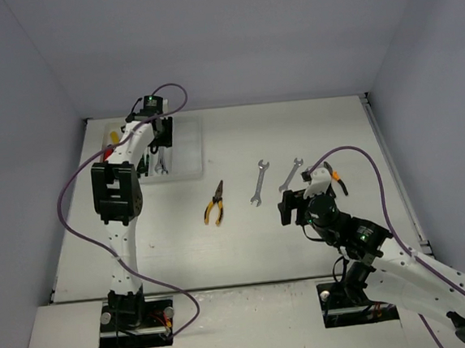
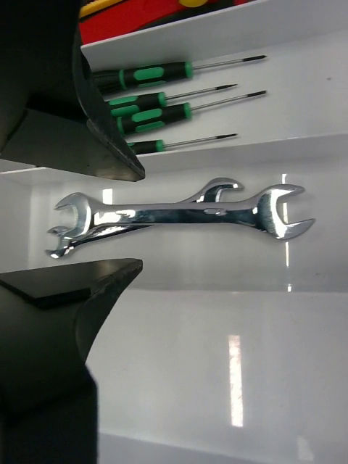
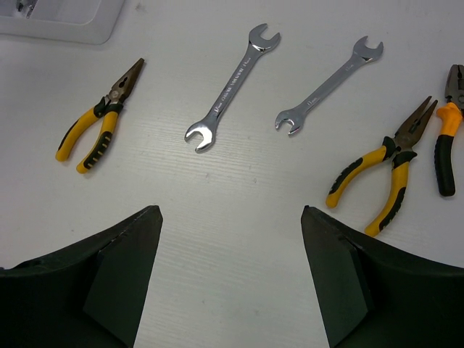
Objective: Sort the tools into containers
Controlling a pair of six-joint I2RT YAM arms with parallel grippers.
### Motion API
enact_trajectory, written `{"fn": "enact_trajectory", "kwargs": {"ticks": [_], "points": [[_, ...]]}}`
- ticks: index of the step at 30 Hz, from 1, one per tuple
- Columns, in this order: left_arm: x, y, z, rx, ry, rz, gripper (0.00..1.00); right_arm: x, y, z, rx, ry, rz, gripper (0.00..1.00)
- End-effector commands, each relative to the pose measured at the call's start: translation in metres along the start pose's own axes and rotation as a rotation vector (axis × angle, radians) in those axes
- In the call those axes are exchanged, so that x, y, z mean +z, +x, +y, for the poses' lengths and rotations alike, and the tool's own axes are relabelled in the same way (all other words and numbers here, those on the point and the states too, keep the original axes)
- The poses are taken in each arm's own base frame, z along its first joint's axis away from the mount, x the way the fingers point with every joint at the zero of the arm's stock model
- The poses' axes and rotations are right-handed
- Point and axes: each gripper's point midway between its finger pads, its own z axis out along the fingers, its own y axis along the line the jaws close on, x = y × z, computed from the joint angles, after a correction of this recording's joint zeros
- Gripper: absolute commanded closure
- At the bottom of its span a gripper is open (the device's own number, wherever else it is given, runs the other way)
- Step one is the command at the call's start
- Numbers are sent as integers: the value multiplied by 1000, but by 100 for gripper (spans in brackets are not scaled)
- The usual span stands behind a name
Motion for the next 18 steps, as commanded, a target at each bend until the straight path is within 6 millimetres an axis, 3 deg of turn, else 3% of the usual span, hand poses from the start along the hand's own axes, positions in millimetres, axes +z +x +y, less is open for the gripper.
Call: {"fn": "enact_trajectory", "kwargs": {"ticks": [1, 5, 9, 12, 15, 18], "points": [[-82, -50, -26, -28, 66, -194, 56, -6, -36, 5, 49, -8, -103, 25], [-124, -36, -73, -34, 131, -229, 56, -10, -40, 3, 66, -7, -122, 25], [-155, -8, -145, -7, 190, -235, 56, -13, -43, 3, 79, -15, -136, 25], [-168, 20, -199, 35, 237, -216, 56, -15, -42, 6, 83, -31, -133, 25], [-171, 35, -236, 76, 250, -216, 56, -15, -41, 6, 88, -38, -130, 25], [-160, 56, -276, 143, 269, -187, 56, -17, -41, 7, 98, -48, -133, 25]]}}
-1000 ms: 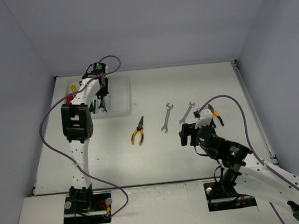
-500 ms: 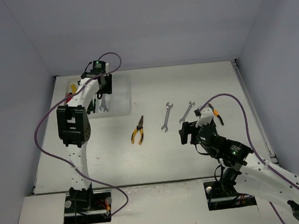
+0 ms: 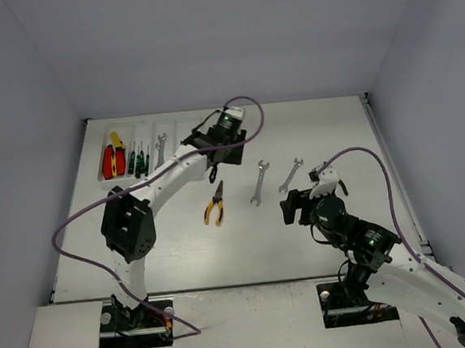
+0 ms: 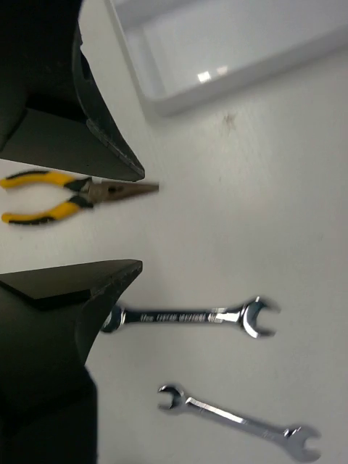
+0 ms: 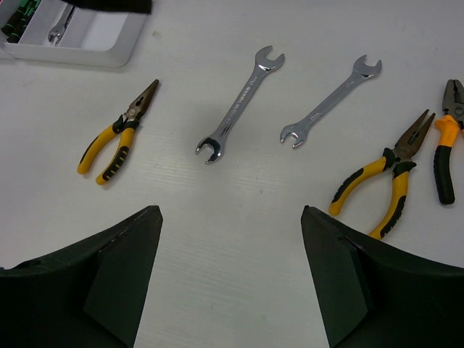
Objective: Sort the tools into containers
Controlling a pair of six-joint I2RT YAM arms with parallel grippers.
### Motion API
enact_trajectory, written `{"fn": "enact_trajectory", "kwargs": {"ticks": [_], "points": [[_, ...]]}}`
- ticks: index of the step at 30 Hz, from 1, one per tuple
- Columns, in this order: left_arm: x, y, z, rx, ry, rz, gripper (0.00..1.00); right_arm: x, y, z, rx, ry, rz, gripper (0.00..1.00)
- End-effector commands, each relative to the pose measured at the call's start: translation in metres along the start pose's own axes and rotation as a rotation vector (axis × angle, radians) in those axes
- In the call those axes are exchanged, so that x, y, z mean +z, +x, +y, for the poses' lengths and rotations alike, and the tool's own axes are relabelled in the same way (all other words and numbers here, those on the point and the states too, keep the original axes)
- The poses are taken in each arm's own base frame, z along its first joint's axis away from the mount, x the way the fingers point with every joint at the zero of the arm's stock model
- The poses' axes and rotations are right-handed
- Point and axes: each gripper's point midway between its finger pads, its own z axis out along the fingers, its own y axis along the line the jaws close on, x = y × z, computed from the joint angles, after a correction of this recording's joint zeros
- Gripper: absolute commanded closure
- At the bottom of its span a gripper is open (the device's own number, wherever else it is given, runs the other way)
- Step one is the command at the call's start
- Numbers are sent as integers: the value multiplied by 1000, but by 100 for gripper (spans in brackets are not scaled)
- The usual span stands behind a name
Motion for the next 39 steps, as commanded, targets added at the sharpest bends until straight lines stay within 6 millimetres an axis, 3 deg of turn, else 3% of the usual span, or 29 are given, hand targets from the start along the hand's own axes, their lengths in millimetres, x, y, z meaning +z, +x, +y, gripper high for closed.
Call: {"fn": "enact_trajectory", "kwargs": {"ticks": [1, 10, 17, 22, 26, 31, 39], "points": [[14, -5, -32, -14, -14, -30, 56, -4, -25, 8, 61, -23, -70, 25], [60, 28, -61, -9, 17, 59, 57, -10, -24, 5, 70, -27, -72, 25], [68, 52, -87, 23, 44, 98, 57, -8, -21, 4, 68, -15, -62, 25], [66, 65, -88, -18, 29, 113, 57, -9, -21, 3, 69, -16, -63, 25], [59, 54, -79, -58, -17, 65, 57, -8, -18, 2, 70, -12, -58, 25], [40, 27, -70, -152, -60, -29, 57, -9, -20, 2, 73, -11, -65, 25], [49, 18, -93, -282, 34, -78, 56, -13, -23, 0, 82, -13, -80, 25]]}}
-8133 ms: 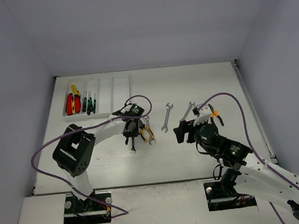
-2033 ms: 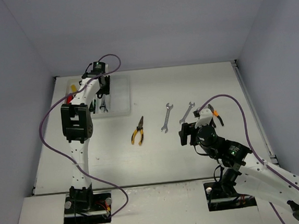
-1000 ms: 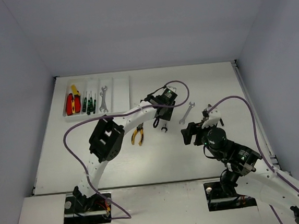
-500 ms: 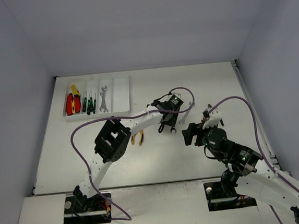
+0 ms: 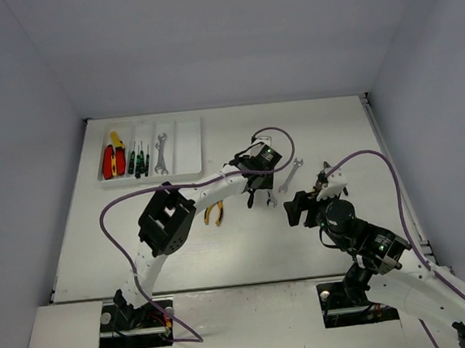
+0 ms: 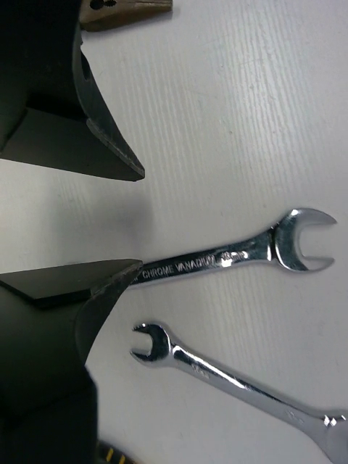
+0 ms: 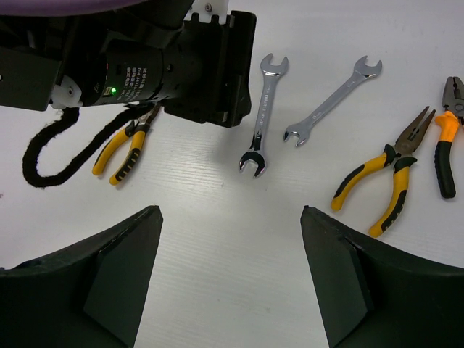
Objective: Sort the tools into containers
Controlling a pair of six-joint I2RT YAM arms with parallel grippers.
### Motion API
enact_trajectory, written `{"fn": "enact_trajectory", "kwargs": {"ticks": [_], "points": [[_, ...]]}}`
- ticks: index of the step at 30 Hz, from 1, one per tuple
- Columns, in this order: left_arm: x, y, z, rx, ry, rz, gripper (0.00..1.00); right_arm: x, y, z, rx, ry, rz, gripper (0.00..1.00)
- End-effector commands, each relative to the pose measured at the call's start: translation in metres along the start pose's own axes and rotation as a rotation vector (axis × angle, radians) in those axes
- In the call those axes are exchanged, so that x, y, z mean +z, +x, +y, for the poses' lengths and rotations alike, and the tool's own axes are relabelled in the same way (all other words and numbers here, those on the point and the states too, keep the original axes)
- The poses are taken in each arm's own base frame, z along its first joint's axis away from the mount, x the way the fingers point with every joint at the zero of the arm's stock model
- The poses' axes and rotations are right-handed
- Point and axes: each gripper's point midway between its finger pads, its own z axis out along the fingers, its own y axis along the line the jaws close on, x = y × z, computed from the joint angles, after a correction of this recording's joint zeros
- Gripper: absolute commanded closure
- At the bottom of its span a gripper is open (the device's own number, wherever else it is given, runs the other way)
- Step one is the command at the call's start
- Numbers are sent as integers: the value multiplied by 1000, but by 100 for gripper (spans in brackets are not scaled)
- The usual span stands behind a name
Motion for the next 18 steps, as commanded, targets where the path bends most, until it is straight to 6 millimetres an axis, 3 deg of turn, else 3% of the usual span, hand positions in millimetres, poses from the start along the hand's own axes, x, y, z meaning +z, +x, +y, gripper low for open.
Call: {"fn": "enact_trajectory", "kwargs": {"ticks": [1, 7, 11, 18], "points": [[-23, -47, -28, -144, 111, -132, 56, -2, -20, 3, 45, 3, -64, 26], [1, -32, -37, -141, 103, -90, 56, -4, -22, 3, 51, 0, -70, 26], [16, -16, -31, -129, 63, -61, 56, -5, -22, 3, 57, -3, -72, 26], [25, 17, -28, -93, 27, -3, 56, -5, -22, 2, 56, 2, -70, 26]]}}
